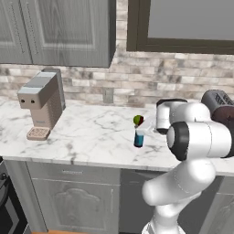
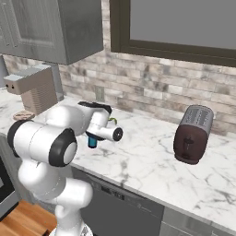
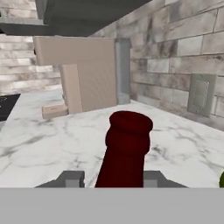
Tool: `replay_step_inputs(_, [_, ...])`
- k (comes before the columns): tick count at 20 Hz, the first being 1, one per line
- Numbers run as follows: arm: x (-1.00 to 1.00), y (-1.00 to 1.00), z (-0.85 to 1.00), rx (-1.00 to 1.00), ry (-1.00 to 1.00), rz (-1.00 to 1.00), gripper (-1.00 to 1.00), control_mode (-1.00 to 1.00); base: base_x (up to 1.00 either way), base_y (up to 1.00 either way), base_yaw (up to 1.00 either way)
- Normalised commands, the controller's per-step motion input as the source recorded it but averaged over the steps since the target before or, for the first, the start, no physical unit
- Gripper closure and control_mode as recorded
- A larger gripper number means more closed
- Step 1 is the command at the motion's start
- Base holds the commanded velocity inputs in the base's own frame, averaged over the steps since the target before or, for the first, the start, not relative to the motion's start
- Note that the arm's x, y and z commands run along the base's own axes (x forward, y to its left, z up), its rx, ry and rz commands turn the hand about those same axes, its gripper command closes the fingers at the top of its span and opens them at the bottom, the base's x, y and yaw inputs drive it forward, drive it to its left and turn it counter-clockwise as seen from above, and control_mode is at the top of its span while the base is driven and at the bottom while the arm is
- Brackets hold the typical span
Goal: Place the beer on the top shelf of the fridge to keep it out of children's reach, and place the sweet potato and lime on lower shelves for easy access.
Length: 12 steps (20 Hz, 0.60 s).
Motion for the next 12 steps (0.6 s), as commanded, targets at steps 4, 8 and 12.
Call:
replay_step_inputs(4, [-0.54,0.09,0.38,-0.01,-0.01,0.10,1.00,-1.00,0.00,0.00,0.00])
replay_step_inputs(8, [-0.66,0.06,0.87,-0.08,0.00,0.02,1.00,-1.00,0.00,0.00,0.00])
replay_step_inputs(12, [-0.58,0.06,0.91,-0.17,0.03,-0.05,1.00,-1.00,0.00,0.00,0.00])
